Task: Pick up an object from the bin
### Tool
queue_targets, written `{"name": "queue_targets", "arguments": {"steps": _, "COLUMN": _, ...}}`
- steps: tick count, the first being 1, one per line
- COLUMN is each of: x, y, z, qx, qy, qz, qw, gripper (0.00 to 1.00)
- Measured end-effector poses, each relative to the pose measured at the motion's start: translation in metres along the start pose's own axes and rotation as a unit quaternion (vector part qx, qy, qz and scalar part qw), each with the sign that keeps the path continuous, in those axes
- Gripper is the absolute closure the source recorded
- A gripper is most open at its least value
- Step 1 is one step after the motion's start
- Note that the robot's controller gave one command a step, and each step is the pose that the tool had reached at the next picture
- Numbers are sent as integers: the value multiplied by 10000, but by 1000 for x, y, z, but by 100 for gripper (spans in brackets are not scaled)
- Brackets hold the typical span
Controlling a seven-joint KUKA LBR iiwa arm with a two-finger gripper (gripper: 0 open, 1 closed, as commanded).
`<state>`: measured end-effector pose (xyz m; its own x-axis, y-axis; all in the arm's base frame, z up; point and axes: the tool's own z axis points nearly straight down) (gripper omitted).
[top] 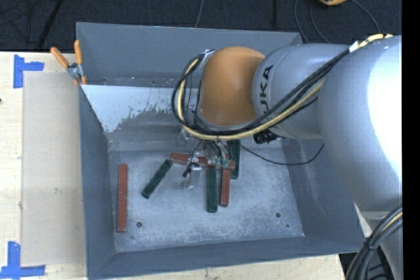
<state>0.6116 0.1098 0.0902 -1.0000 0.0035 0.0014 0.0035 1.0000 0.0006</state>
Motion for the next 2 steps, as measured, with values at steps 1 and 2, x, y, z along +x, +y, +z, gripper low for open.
{"name": "queue_targets", "arguments": {"steps": 1, "x": 45, "y": 74, "z": 20, "qx": -3, "qy": 1, "qz": -1314, "qw": 9913, "gripper": 100}}
{"name": "queue_targets", "arguments": {"steps": 2, "x": 45, "y": 74, "z": 20, "qx": -4, "qy": 2, "qz": -1310, "qw": 9914, "gripper": 100}}
